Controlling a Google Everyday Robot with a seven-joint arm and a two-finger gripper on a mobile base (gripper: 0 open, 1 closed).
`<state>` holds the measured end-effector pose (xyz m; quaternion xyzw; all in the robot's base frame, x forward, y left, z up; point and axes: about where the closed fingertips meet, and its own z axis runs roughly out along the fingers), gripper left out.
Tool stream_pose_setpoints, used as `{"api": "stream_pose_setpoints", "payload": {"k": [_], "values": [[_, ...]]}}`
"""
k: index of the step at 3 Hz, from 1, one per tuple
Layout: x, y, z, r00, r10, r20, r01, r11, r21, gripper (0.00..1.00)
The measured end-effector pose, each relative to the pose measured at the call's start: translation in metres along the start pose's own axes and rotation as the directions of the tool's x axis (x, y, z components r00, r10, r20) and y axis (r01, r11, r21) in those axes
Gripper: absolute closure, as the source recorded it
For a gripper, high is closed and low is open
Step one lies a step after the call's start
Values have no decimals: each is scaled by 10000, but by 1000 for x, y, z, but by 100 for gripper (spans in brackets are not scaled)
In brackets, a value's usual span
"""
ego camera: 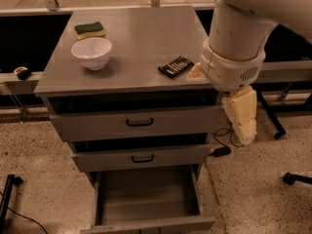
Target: Place rxbar chocolate into bottom drawer
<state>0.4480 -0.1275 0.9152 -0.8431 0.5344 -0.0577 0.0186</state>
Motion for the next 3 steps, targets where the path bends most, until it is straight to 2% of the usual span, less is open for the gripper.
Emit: {"api": "stream_pose_setpoints", "payload": {"k": [1, 2, 3], "values": [[-2, -3, 1, 9947, -1023, -17, 1023, 9946, 141, 0], [17, -35, -4, 9877, -1500, -440, 1522, 9871, 503, 0], [37, -75, -14, 9664, -2506, -581, 2551, 9626, 911, 0]]}}
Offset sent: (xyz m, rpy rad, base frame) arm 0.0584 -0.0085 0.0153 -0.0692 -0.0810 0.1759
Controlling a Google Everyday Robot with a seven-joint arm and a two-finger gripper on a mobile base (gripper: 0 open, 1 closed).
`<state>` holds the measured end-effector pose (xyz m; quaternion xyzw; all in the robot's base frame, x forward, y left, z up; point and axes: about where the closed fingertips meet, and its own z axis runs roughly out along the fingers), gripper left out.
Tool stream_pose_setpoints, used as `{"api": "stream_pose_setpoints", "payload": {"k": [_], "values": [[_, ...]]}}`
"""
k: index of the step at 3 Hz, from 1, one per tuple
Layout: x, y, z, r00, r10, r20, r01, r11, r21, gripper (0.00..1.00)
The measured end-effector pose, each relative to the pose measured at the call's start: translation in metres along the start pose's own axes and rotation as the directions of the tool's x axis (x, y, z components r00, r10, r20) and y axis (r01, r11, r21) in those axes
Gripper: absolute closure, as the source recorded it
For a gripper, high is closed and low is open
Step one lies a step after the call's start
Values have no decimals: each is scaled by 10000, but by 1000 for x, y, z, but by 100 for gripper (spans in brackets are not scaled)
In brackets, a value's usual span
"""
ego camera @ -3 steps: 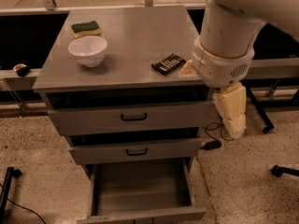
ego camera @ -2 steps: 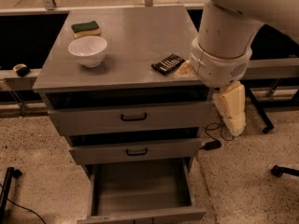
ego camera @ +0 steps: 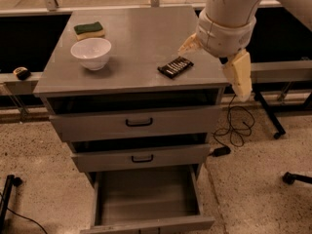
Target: Place rxbar chocolate into bottom drawer
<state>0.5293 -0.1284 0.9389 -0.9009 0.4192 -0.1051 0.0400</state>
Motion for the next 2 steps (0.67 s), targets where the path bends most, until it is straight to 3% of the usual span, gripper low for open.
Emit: {"api": "stream_pose_setpoints", "payload": {"k": [1, 2], "values": [[23, -45, 14, 9985, -467, -276, 467, 9989, -38, 0], [29, -79, 47, 9963, -822, -235, 815, 9962, -296, 0]]}}
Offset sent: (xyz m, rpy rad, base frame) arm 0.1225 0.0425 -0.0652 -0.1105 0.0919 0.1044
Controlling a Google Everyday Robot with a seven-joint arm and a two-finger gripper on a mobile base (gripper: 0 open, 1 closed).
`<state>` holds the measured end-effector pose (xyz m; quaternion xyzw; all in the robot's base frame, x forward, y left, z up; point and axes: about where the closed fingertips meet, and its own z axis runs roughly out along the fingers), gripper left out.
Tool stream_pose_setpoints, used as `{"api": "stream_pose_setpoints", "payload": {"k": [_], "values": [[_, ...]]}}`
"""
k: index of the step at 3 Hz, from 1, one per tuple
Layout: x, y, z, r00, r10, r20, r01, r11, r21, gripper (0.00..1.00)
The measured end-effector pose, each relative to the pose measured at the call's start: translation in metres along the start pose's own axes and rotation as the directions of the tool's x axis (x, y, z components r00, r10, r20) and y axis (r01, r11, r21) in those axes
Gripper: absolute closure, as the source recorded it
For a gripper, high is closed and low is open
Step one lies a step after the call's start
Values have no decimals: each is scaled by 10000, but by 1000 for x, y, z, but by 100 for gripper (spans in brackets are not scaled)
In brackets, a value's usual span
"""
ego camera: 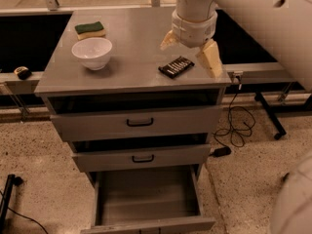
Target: Place rxbar chocolate into bottom drawer
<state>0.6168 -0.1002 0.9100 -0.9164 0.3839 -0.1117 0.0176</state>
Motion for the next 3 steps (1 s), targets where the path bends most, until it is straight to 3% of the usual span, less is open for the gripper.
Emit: {"api": "stream_pose_setpoints", "payload": {"k": [1, 2, 3], "values": [[6, -28, 34, 10000, -33, 18, 34, 9994, -351, 0], [13, -44, 54, 9999, 118, -3, -117, 9984, -562, 19], [16, -60, 64, 9999, 5, -136, -15, 9972, -743, 30]]}}
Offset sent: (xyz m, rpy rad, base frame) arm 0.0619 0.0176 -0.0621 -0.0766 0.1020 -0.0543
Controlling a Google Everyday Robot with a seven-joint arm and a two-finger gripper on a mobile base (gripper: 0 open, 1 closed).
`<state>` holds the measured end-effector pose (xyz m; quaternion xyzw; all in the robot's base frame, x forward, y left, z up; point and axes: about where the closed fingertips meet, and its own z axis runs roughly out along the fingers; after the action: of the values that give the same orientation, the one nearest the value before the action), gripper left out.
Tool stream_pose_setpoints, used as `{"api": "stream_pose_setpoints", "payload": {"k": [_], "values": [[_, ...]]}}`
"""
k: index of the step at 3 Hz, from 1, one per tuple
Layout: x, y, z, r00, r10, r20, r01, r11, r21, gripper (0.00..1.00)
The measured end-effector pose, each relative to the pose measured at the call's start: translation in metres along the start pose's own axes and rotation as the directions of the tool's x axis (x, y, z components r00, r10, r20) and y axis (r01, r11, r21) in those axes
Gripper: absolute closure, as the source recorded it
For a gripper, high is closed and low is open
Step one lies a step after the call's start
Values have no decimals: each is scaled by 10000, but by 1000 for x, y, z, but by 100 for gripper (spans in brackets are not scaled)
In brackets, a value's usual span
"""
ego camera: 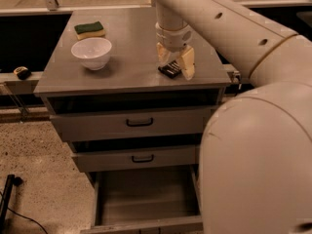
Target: Place rxbar chocolate into bottom drawer
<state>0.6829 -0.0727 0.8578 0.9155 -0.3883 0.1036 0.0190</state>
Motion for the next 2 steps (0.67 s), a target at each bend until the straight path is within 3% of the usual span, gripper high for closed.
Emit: {"api": "stream_pose_setpoints", "payload": {"k": [2], "values": [[11, -24, 14, 10000, -58, -35, 58, 10000, -42, 30]]}}
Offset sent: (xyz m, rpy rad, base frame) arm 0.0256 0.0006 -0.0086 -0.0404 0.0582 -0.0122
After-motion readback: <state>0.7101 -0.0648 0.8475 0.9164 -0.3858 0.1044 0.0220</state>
